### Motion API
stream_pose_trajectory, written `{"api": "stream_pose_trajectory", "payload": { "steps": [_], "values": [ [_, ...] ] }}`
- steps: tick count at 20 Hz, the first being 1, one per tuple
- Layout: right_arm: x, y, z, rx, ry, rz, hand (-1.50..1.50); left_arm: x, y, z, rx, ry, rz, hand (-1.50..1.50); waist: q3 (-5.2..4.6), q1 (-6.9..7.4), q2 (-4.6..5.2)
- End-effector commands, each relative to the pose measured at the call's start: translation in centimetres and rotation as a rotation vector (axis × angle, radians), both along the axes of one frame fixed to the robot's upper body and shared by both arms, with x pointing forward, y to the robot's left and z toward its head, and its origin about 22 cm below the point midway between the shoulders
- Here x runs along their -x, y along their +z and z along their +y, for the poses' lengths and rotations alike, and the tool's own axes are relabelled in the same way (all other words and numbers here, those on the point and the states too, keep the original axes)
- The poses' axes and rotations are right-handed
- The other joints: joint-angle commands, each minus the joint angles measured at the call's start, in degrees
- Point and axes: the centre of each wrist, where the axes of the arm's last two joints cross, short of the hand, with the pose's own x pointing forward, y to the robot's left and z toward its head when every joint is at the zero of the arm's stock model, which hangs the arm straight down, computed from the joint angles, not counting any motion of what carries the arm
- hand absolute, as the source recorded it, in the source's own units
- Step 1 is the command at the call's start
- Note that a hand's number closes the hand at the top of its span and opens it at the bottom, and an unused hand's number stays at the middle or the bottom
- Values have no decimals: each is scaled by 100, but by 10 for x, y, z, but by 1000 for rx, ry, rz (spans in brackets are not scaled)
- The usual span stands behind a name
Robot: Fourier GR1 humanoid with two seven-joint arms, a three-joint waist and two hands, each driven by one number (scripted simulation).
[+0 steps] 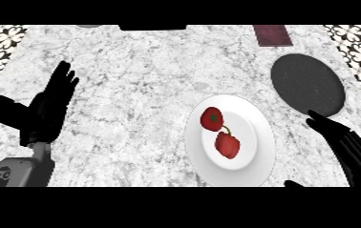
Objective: Pick the bell pepper from the plate and place it in the pan
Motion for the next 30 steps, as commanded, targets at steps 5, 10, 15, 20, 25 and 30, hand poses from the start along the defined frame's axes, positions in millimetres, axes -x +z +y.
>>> {"api": "stream_pose_trajectory", "payload": {
  "steps": [5, 10, 15, 20, 25, 30],
  "values": [
    [-4, 42, 24, 343, -94, 179, -150, -5, 3, -11, 6, -39, -10, 0, -18, 263, 60],
    [-16, 49, 65, 438, -94, 301, -150, -2, 13, -20, 8, -78, -10, 0, -12, 343, 52],
    [-30, 17, 78, 593, -44, 628, -150, -10, 12, -17, -4, -71, -14, 0, -17, 333, 82],
    [-46, 22, 112, 637, -27, 679, -150, -10, 17, -1, 9, -24, -16, 0, 2, 238, 48],
    [-29, 17, 124, 769, -46, 669, -150, -2, 6, -15, 4, -35, 0, 0, 2, 182, 23],
    [-33, 2, 151, 839, -128, 616, -150, -4, 6, -10, -2, -25, -12, 0, 2, 176, 27]
  ]
}}
